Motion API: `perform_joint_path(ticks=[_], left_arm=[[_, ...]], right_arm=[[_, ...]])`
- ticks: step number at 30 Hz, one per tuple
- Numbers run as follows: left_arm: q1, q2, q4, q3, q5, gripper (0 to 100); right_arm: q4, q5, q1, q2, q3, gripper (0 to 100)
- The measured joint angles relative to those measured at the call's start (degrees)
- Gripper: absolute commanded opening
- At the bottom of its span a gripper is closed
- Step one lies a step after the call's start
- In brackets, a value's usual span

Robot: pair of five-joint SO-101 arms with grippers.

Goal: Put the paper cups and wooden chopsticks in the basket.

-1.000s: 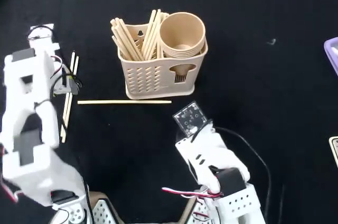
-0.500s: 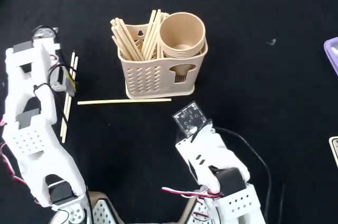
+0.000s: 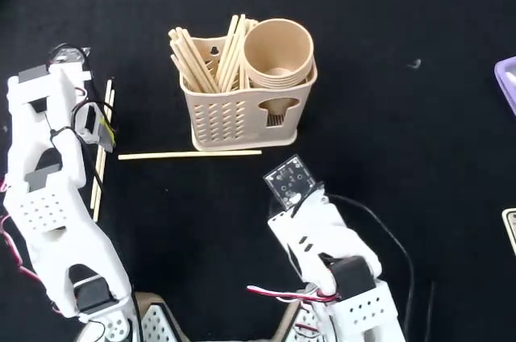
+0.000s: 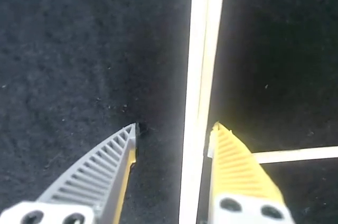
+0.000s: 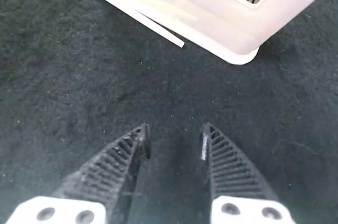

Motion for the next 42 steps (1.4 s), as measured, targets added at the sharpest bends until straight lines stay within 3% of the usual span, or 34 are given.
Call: perform_joint_path(ticks=[3,15,28,35,42], left_arm=[[0.6,0.4,0.1,-0.1,0.0,3],[2.1,-1.1,3.2,0.8,-0.2,3],[-4.2,-23.7,10.1,4.0,-0.1,3],[-7.9,-40.4,1.2,10.5,10.2,3],[-2.6,-65.0,-14.1,29.2,25.4,3]], right_arm=[[0.0,0.0,0.0,0.0,0.0,15.9],[0.0,0.0,0.0,0.0,0.0,15.9],[0.0,0.0,0.0,0.0,0.0,15.9],[0.0,0.0,0.0,0.0,0.0,15.9],[0.0,0.0,0.0,0.0,0.0,15.9]])
